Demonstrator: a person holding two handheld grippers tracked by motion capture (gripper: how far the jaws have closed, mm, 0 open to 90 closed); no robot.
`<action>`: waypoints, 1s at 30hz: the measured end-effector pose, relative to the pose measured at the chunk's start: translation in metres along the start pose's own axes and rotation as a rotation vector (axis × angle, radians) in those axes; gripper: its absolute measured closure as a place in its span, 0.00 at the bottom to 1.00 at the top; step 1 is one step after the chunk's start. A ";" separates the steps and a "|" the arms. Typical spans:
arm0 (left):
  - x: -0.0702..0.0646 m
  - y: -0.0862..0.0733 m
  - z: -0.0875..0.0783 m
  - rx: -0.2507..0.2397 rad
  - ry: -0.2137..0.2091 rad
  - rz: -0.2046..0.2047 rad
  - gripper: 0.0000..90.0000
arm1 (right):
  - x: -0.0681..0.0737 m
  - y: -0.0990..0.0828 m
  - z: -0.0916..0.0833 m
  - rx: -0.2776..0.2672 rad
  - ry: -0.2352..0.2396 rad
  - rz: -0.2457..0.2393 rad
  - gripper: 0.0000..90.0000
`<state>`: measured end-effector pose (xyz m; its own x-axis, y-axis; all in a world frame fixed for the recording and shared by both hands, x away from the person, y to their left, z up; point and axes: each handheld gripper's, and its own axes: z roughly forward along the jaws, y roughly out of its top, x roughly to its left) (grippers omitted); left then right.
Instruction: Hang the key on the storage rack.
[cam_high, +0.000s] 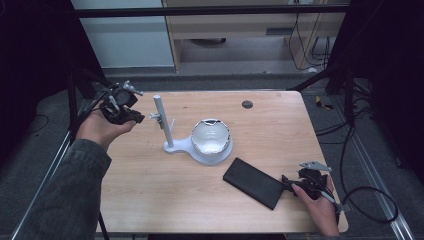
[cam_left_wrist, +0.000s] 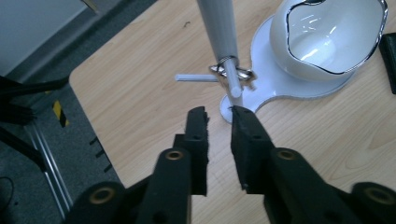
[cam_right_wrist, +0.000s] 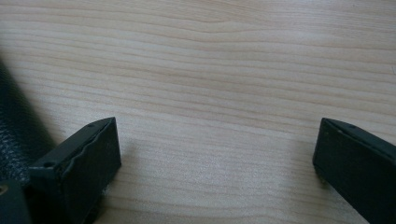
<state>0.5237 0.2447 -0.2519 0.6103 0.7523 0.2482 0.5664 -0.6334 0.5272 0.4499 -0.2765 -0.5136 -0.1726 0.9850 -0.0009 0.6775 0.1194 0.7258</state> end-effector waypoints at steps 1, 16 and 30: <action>-0.002 -0.004 -0.002 -0.011 0.000 0.000 0.78 | 0.000 0.000 0.000 0.004 0.000 0.000 0.01; -0.069 -0.075 0.022 -0.173 -0.053 0.017 0.13 | 0.003 0.000 -0.001 0.002 -0.008 0.019 0.01; -0.135 -0.062 0.090 -0.204 -0.223 0.140 0.14 | -0.003 0.001 -0.017 -0.095 0.027 -0.016 0.11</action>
<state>0.4565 0.1660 -0.3909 0.7935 0.5879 0.1573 0.3595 -0.6613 0.6583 0.4386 -0.2813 -0.5015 -0.2029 0.9792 0.0044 0.6037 0.1216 0.7879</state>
